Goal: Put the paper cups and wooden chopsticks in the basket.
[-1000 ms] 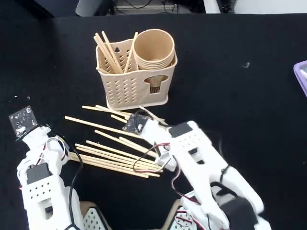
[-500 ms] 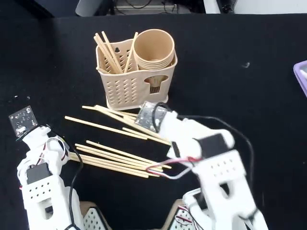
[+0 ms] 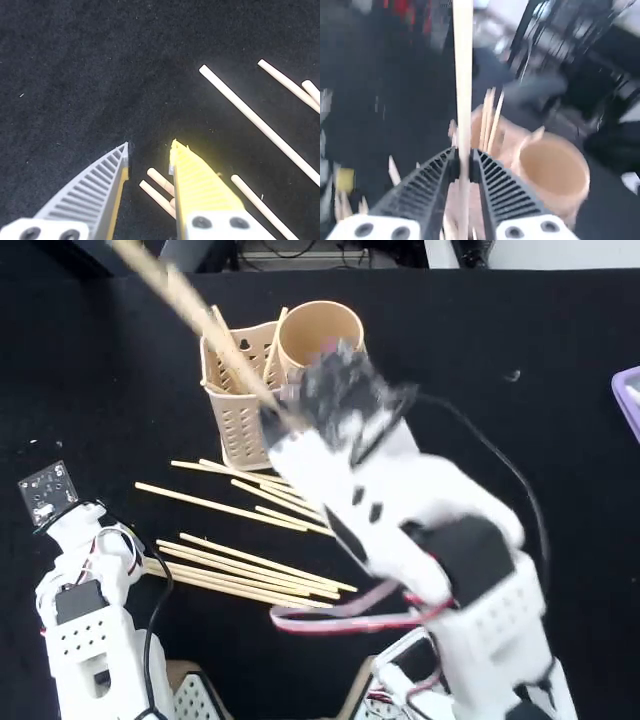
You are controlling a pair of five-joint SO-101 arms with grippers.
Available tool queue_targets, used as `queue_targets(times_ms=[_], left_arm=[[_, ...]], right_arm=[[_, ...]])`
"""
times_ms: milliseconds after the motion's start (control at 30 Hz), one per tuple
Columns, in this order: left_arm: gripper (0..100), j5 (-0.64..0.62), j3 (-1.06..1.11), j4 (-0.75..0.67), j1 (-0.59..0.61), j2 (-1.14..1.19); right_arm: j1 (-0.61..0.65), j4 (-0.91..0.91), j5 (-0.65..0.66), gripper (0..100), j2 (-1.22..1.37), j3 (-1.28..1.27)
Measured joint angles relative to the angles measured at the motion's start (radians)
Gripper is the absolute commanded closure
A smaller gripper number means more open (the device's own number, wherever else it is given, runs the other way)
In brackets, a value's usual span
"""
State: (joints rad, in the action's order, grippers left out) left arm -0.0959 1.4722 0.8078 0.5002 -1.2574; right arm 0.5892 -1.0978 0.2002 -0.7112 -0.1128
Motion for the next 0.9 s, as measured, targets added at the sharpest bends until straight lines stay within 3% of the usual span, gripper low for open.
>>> queue_targets(times_ms=[167, 367, 567, 900], left_arm=[[85, 0.000, 0.000, 0.000, 0.000, 0.000], [85, 0.000, 0.000, 0.000, 0.000, 0.000], [85, 0.000, 0.000, 0.000, 0.000, 0.000], [85, 0.000, 0.000, 0.000, 0.000, 0.000]], right_arm=[[0.000, 0.350, -0.075, 98.8, 0.176, 0.014], [0.000, 0.620, -0.083, 98.8, 0.402, 0.014], [-0.041, 0.703, -0.083, 98.8, 0.562, -0.020], [-0.100, 0.872, -0.084, 98.8, 0.582, -0.219]])
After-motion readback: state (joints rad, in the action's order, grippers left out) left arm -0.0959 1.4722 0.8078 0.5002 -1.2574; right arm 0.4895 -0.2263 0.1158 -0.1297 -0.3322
